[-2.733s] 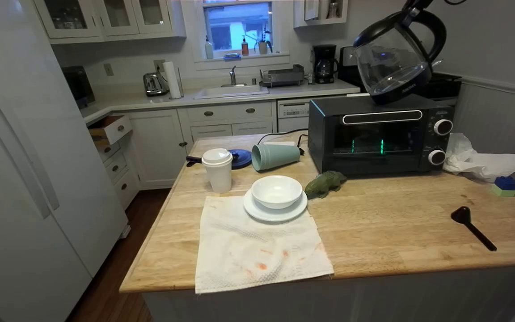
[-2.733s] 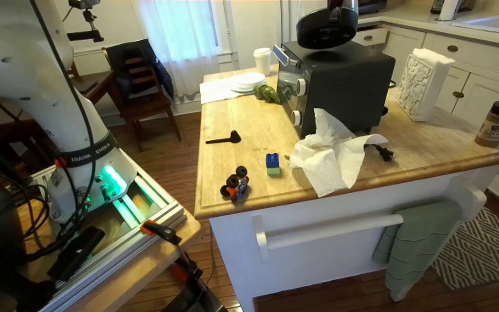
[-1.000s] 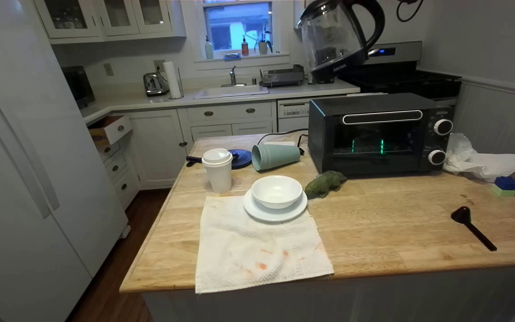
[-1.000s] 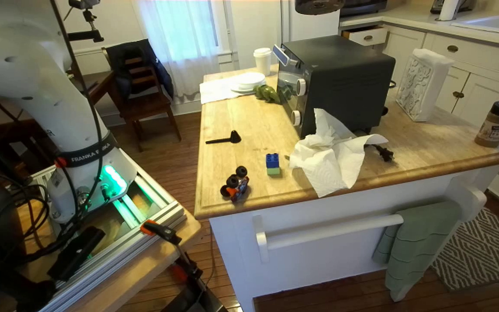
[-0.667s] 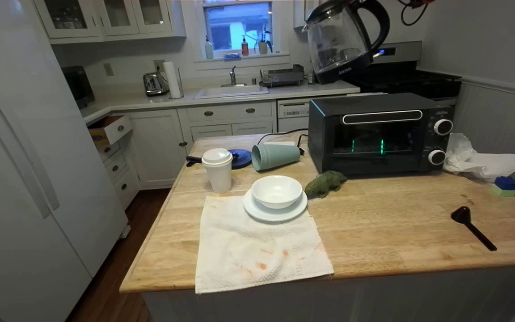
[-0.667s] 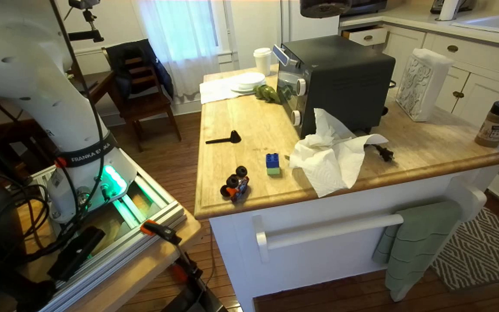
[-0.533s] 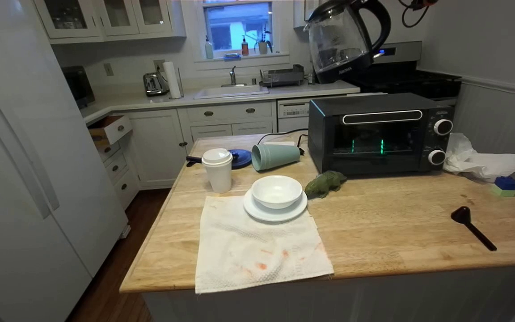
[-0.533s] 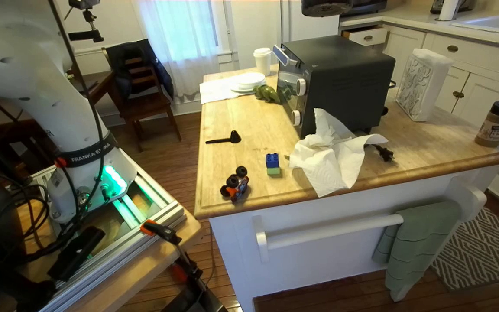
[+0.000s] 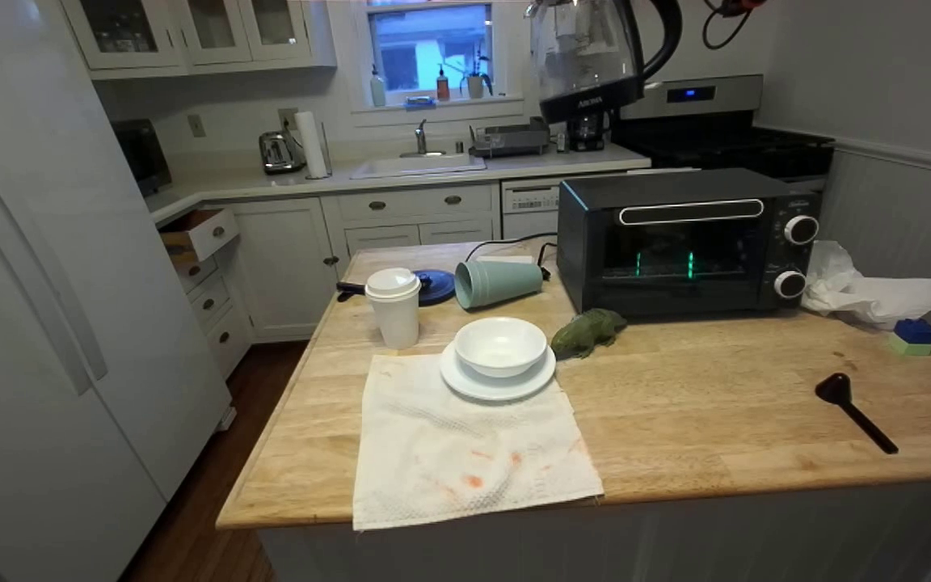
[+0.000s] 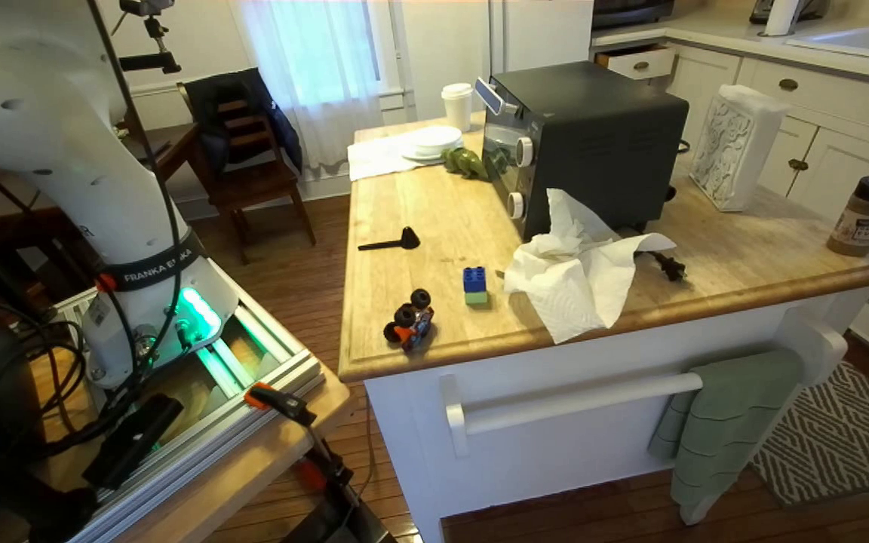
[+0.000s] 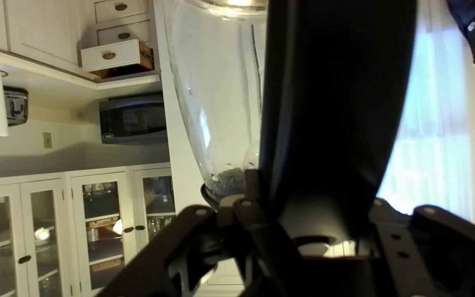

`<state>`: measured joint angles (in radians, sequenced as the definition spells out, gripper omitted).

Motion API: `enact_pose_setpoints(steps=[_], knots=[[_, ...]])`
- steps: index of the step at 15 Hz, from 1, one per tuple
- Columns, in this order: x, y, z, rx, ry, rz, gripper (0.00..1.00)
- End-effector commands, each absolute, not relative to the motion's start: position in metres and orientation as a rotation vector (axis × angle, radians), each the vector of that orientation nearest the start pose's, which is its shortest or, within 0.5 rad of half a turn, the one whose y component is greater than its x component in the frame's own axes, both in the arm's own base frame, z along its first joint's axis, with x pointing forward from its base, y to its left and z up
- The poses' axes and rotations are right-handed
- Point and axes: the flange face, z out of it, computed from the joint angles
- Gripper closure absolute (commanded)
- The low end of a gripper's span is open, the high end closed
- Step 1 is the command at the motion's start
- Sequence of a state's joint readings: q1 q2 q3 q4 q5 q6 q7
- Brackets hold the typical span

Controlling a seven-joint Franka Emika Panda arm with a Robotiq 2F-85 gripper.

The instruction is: Take the kettle off of the oven

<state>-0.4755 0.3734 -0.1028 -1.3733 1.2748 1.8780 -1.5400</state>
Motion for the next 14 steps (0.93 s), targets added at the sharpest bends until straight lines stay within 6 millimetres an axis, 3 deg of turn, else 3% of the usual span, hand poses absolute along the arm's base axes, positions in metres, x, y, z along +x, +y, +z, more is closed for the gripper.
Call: enact_pose_setpoints(steps=[1,4,5,14], knots=[[0.628,-0.309,0.568,-2.161,-0.699,-1.425,0.56],[0.628,-0.310,0.568,-2.163,-0.696,-1.426,0.56],[0.633,-0.306,0.567,-2.129,-0.721,-1.421,0.81],[0.713,-0.207,0.519,-1.756,-1.176,-1.263,0.81]])
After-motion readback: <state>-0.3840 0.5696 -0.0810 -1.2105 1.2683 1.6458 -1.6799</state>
